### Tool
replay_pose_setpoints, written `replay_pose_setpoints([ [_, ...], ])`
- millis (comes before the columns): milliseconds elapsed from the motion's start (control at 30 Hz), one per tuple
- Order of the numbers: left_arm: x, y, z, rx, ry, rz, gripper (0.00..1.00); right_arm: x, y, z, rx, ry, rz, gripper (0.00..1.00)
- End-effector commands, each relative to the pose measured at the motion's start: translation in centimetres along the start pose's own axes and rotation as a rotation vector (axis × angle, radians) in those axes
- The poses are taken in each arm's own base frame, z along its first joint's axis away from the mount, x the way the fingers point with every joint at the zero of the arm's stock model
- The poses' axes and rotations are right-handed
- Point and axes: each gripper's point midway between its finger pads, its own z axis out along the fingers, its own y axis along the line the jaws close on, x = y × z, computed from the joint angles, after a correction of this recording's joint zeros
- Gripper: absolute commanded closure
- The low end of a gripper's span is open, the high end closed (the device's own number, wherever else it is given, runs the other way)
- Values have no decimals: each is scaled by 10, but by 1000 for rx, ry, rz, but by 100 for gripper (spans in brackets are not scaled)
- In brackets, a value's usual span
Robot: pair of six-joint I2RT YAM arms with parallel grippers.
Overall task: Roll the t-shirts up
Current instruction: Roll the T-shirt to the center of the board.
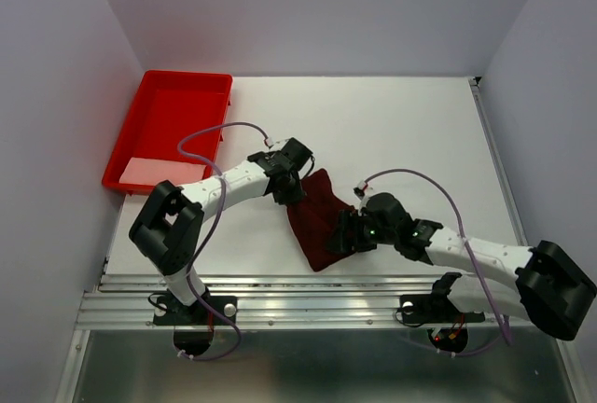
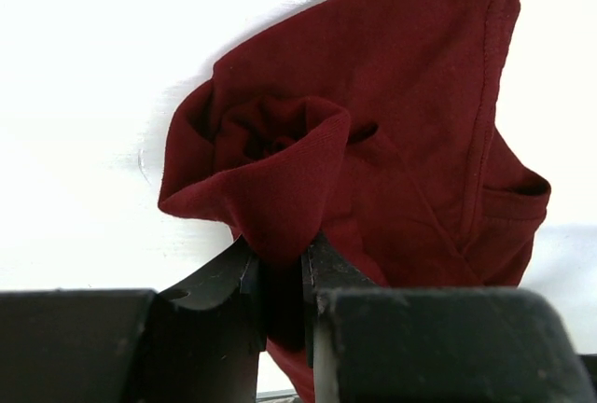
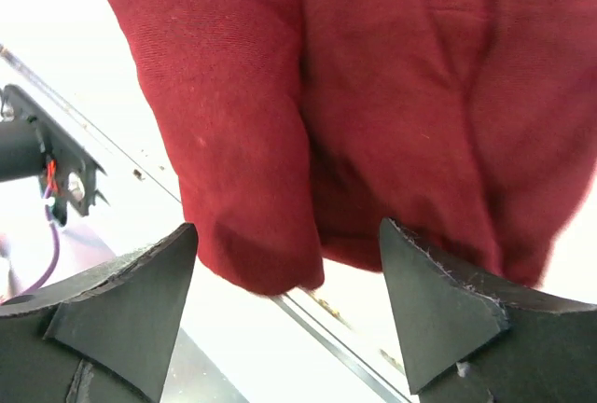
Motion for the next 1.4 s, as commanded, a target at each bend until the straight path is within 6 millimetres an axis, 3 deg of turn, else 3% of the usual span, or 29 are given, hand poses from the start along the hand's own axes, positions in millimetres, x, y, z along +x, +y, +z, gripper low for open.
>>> replay_pose_setpoints([
  [0,-12,-4,-8,-17,-37,46,100,-19,-9,-24,116,-82,-25,16],
  [167,-11,0,-11,-11,-45,58,100,-34,-12,-39,154,-186,26,22],
  [400,-3,-1,-10,22,-31,63,100,-40,-9,-33,155,-194,52,27],
  [500,-3,-1,-11,32,-33,63,100,-46,-15,-31,197,-222,80,41],
  [633,-3,0,-12,33,-39,67,100,-45,-21,-24,232,-212,116,66],
  [667,-2,1,-12,32,-38,69,100,-44,-22,-22,237,-205,118,68],
  [1033,-1,-4,-8,60,-28,112,100,-34,-65,0,421,-175,143,82],
  [1367,-5,-4,-16,52,-28,161,100,-43,-92,-2,529,-202,138,83],
])
